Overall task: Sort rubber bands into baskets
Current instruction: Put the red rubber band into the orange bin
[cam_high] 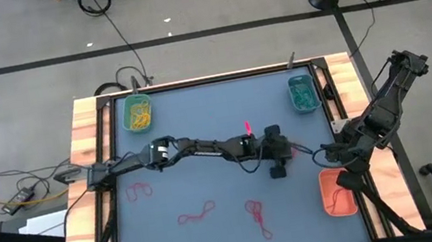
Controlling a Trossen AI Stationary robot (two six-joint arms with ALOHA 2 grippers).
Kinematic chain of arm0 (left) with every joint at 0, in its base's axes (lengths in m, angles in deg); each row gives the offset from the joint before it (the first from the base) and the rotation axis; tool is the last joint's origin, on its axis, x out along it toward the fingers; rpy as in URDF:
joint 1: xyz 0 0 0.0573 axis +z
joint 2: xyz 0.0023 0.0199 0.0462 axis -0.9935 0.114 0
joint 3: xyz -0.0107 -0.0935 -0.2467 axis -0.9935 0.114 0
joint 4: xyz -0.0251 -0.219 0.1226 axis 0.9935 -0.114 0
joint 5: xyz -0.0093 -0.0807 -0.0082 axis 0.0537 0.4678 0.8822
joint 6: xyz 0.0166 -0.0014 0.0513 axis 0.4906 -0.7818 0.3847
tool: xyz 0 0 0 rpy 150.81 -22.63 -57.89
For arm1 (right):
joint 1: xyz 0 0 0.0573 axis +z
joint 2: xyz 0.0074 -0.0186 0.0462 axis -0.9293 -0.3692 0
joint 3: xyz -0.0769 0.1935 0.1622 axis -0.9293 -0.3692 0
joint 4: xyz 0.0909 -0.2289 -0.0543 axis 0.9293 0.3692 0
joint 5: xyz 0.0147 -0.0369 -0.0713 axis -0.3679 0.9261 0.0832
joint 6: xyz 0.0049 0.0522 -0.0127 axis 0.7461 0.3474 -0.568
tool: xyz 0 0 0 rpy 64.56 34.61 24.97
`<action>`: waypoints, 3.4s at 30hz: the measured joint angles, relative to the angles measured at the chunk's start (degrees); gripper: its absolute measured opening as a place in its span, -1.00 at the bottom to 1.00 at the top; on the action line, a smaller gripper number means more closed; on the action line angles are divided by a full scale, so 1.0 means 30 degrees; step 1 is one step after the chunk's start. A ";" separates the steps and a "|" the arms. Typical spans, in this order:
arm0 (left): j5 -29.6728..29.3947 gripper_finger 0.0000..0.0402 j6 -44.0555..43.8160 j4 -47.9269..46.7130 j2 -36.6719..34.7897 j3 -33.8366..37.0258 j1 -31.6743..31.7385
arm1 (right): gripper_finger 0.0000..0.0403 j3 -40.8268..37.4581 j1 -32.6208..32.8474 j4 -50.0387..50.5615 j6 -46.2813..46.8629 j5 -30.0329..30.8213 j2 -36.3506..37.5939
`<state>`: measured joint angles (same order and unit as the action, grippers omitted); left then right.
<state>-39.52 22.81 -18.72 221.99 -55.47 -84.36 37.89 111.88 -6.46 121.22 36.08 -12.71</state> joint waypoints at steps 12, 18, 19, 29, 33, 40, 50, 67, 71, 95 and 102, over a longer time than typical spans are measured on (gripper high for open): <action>0.1063 -0.94 -0.1554 0.0528 0.0073 0.0054 -0.0007 | -0.01 0.0000 0.0000 0.0022 0.0005 -0.0141 0.0000; 0.0954 -0.98 -0.5214 -0.0097 -0.1061 0.0178 -0.0142 | -0.01 0.0000 0.0000 0.0058 -0.0896 0.1585 0.0000; 0.0948 -0.98 -0.5725 -0.0365 -0.1523 0.0178 -0.0190 | -0.01 0.0002 0.0000 0.0060 -0.1330 0.2420 0.0000; 0.3502 -0.99 -0.5705 -0.2780 -0.6553 0.0127 -0.1031 | 0.00 0.0000 -0.0063 0.0030 -0.7107 1.0429 0.0007; 0.4065 -0.99 -0.5694 -0.3671 -0.8151 0.0098 -0.1087 | 0.00 0.0002 -0.0235 -0.0235 -0.8145 1.2599 0.0003; 0.4268 -0.99 -0.5748 -0.5227 -0.9031 0.0105 -0.1100 | 0.00 0.0007 -0.0550 -0.4105 -1.0260 1.5444 0.0036; 0.4315 -0.99 -0.5716 -0.7161 -0.9129 0.0112 -0.1226 | -0.08 0.0007 -0.1592 -0.6349 -1.1560 1.6831 0.0036; 0.5078 -0.66 -0.8791 -0.8457 -0.9129 0.0105 -0.1086 | -0.96 0.0015 -0.1902 -0.5635 -1.1046 1.2734 -0.0270; 0.5988 -0.42 -0.8561 -1.0624 -0.9129 0.0105 -0.1005 | -0.96 0.0015 -0.1847 -0.4351 -0.9693 0.9276 -0.0284; 0.5908 -0.32 -0.7168 -1.6055 -0.9122 0.0141 -0.1457 | -0.96 0.0015 0.2495 -0.3534 -0.4333 -0.1674 -0.5543; 0.5921 -0.32 -0.6682 -1.6347 -0.9122 0.0141 -0.1463 | -0.94 0.0007 0.2565 -0.2691 -0.3893 -0.0298 -0.7430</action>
<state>-21.76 2.77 -67.76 194.63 -55.05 -88.75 37.91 119.58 -14.53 109.54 35.18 -35.00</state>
